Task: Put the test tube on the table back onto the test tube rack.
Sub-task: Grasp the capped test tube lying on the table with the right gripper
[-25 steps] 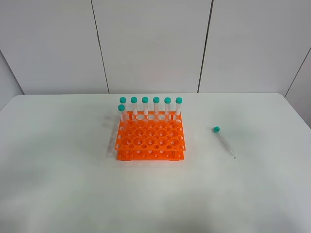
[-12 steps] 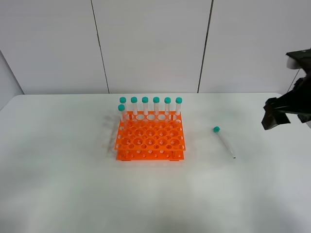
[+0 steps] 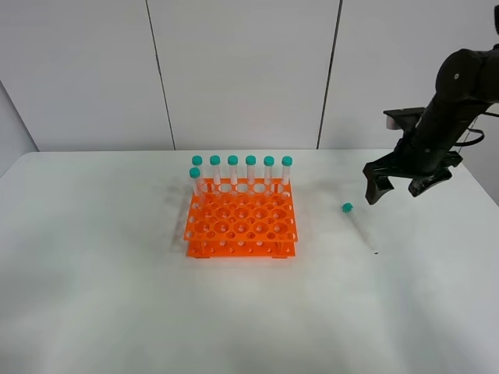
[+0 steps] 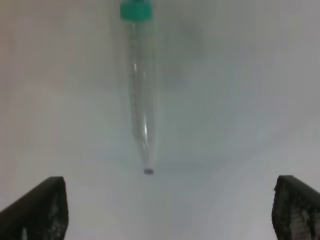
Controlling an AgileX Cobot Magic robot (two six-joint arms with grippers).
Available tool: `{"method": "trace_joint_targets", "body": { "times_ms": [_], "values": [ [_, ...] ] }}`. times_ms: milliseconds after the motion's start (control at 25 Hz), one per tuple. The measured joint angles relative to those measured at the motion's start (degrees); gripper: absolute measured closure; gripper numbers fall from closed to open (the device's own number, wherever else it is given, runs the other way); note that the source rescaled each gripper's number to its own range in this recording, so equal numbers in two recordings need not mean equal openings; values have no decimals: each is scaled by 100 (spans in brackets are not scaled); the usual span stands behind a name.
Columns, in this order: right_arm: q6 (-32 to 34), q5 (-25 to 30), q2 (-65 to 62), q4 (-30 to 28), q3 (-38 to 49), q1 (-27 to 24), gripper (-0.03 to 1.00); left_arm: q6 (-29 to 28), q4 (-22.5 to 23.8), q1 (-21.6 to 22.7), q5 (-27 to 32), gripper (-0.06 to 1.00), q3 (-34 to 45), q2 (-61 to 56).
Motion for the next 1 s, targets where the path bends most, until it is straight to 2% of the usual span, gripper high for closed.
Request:
{"method": "trace_joint_targets", "body": {
  "times_ms": [320, 760, 1000],
  "values": [
    [150, -113, 651, 35, -139, 191, 8, 0, 0, 0, 0, 7, 0, 0],
    [195, -779, 1287, 90, -149, 191, 8, 0, 0, 0, 0, 7, 0, 0],
    [199, -904, 1567, 128, -149, 191, 8, 0, 0, 0, 0, 7, 0, 0]
  ]
}}
